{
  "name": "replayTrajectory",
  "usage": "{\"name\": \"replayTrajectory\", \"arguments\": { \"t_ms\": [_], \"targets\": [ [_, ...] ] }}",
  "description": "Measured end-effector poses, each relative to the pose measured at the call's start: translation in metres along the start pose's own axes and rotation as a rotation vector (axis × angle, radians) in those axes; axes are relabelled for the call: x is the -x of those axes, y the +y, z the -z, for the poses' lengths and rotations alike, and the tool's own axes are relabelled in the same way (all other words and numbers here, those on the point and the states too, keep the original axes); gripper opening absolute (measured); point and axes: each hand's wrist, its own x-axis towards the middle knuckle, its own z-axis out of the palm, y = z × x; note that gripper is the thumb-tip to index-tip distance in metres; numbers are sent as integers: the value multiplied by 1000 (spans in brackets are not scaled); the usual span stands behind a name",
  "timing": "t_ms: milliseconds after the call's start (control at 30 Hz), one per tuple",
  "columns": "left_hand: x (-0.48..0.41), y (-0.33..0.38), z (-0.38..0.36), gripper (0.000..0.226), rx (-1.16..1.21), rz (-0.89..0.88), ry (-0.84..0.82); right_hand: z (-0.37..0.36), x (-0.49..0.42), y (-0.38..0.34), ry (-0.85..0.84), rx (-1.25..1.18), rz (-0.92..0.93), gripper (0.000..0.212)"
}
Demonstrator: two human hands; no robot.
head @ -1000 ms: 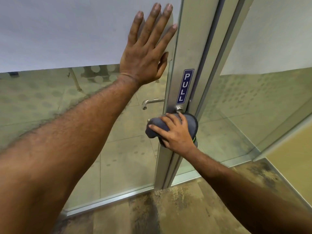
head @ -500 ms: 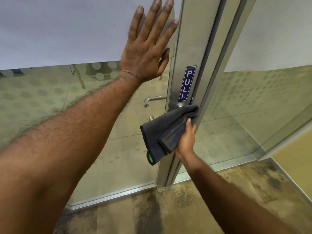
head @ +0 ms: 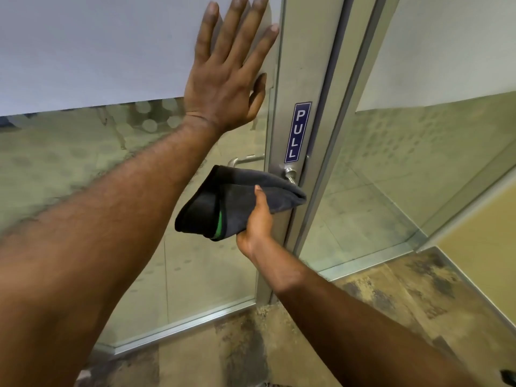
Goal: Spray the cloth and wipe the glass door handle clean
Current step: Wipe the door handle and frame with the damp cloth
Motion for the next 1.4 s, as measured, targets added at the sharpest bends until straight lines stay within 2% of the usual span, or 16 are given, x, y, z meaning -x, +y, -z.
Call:
{"name": "replayTrajectory", "arguments": {
  "t_ms": [133,267,400,467,600,700,867,1033,1400],
  "targets": [
    [1,0,0,62,8,-1,14,-19,2,18,-7,-10,-23,63],
    [1,-2,0,63,6,-3,35,-23,1,11,-5,-18,-25,54],
    [1,-2,0,64,4,-18,33,2,-8,-13,118,49,177,64],
    [1,-2,0,64,7,-17,33,14,-11,-36,96,92,280,69],
    [2,-4,0,64,7,-11,34,20,-10,-76,119,491,517,82],
    [2,-3,-1,65,4,-16,38,21,-8,-80,168,810,676,74],
    [1,-4,-1,64,7,-11,21,20,-2,-50,251,1129,847,72],
    [1,-4,-2,65,-2,-13,36,24,-2,-18,281,1260,946,68],
    [1,-3,-2,64,-10,-12,47,22,-4,14,362,1515,1109,72]
  ]
}}
